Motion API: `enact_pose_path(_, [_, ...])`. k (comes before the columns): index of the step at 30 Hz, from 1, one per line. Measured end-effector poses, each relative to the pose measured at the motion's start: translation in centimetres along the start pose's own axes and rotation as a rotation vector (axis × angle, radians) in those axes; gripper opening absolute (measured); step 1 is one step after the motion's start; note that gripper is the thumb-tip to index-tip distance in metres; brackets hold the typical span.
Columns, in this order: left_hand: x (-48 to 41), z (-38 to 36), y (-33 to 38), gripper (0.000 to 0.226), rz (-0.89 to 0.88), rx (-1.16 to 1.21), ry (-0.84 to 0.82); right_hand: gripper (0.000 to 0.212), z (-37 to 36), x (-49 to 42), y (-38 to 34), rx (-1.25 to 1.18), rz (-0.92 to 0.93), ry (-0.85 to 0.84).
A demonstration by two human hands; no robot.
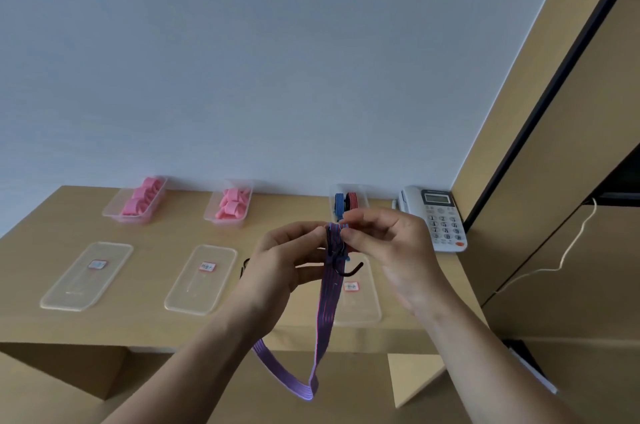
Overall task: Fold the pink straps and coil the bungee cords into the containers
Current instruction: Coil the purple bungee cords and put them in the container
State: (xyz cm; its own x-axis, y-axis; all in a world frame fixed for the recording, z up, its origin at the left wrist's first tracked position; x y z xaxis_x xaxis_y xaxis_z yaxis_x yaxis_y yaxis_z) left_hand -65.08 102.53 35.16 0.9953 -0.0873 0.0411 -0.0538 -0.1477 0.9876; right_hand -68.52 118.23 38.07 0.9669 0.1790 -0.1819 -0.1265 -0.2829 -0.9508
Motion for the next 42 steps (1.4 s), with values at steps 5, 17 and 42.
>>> enact_pose_path(5, [-0.2, -0.2, 0.1, 0.033, -0.054, -0.076, -0.052, 0.025, 0.2, -0.3, -0.8, 0.021, 0.023, 0.009])
enact_pose_path(17, [-0.8, 0.0, 0.1, 0.049, -0.030, -0.082, 0.064, 0.036, -0.5, -1.1, -1.3, 0.276, -0.034, -0.093])
enact_pose_path(42, [-0.1, -2.1, -1.2, 0.037, 0.166, 0.081, 0.030, 0.015, 0.1, 1.8, -4.5, 0.426, 0.571, 0.055])
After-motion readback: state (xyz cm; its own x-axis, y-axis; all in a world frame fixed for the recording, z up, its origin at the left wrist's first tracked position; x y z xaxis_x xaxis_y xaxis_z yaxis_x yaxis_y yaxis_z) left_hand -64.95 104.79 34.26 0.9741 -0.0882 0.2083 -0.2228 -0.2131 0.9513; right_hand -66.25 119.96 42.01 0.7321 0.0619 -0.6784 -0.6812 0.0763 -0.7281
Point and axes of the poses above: each hand's wrist, its own x-axis away from the middle knuckle, its own z-axis out of the back of the hand, y = z × x, the point moved 7 cm from there along -x, towards the middle knuckle, and after that the axes turned 10 degrees about -x, right-handed, at the moved point
